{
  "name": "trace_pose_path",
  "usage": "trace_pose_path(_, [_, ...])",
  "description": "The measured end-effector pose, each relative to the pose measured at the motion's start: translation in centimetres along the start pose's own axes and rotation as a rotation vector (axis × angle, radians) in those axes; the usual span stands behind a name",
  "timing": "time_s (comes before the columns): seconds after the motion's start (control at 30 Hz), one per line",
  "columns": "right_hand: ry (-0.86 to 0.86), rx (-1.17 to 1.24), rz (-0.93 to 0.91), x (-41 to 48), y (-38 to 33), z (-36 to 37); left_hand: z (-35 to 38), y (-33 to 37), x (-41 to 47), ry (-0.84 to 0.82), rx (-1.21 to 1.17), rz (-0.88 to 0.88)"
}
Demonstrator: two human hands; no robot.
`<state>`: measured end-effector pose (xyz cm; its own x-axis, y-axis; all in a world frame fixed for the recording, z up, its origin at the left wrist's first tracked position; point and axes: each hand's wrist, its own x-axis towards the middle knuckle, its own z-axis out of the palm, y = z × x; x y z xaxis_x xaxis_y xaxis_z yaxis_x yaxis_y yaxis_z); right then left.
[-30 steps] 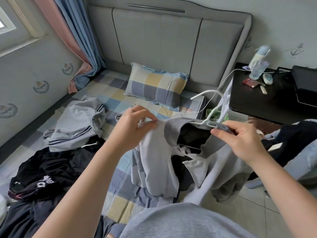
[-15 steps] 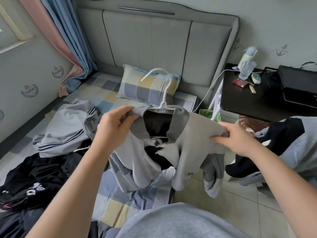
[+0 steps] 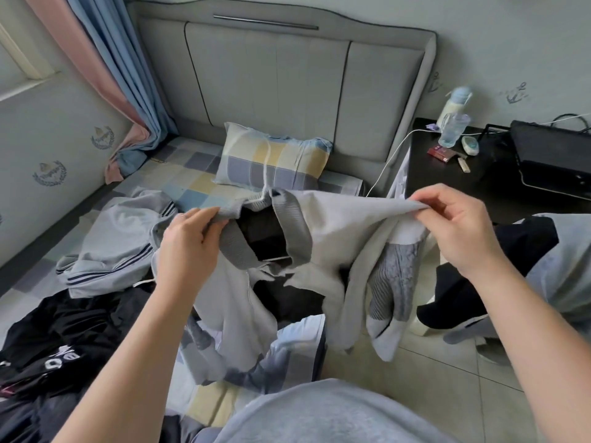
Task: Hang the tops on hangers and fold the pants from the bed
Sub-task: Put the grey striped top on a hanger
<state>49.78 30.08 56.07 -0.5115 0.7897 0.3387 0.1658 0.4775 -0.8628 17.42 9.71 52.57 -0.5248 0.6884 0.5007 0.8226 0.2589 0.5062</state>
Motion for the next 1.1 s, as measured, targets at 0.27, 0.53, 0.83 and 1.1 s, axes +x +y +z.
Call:
trace_pose_path(0.27, [-0.144, 0.011, 0.198, -1.7, 1.2, -0.2, -0.7, 1.5, 0.5, 0.085, -0.342, 0.004])
trace_pose_path(0.53, [0.099, -0.543, -0.298, -1.3, -1.8, 2.6, -0.8, 3.5, 1.3, -0.079, -0.408, 0.060])
trace_pose_path(0.83, [0.043, -0.329, -0.338, -1.2, -2.3, 3.5, -1.1, 4.7, 1.3, -0.203, -0.298, 0.129])
trace_pose_path(1.1, [-0.057, -0.303, -0.159, 1.4, -3.9, 1.6, -1.7, 4.9, 1.4, -0.310, -0.374, 0.206])
